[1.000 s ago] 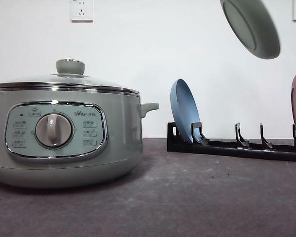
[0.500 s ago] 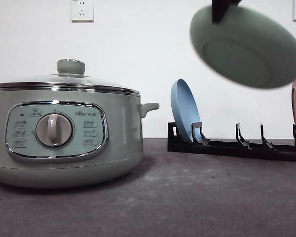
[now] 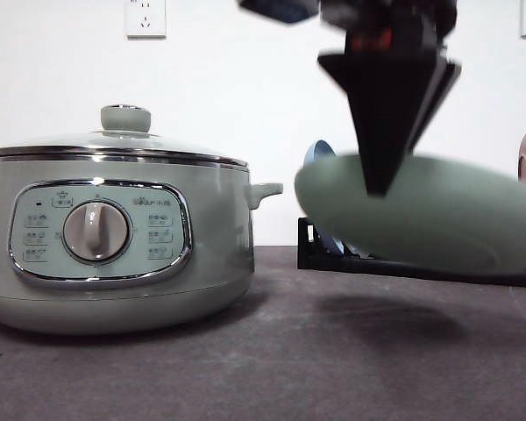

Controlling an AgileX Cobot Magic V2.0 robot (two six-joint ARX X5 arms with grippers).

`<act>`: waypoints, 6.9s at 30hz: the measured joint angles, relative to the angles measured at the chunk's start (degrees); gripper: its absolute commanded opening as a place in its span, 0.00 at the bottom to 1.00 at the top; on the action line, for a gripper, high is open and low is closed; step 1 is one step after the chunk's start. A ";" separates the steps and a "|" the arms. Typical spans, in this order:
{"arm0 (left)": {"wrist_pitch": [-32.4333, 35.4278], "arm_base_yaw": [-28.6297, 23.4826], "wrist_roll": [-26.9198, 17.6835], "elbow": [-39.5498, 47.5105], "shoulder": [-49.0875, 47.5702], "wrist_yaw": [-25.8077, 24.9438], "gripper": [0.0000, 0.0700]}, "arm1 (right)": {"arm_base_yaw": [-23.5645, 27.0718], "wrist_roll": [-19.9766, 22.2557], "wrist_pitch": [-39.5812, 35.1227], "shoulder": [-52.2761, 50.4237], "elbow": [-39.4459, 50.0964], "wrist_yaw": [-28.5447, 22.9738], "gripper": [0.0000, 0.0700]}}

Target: Transfer potato from steamer to green plate

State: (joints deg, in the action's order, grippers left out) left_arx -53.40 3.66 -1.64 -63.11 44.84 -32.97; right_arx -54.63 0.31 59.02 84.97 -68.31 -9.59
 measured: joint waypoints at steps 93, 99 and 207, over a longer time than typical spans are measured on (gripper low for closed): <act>-16.31 15.58 0.19 -37.86 38.81 22.04 0.81 | 14.67 -3.33 -18.73 -12.28 -3.30 36.66 0.48; -16.63 18.38 -0.42 -39.63 46.73 26.23 0.81 | 14.67 -3.27 -17.97 -12.28 -3.30 36.57 0.48; -21.19 -2.64 -1.85 -40.00 35.87 35.80 0.00 | 12.54 -3.10 -11.88 23.43 -42.25 31.31 0.68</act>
State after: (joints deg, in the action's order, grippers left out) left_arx -74.59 1.02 -3.49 -103.11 80.71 2.83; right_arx -42.09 -2.78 47.15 108.40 -110.56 21.72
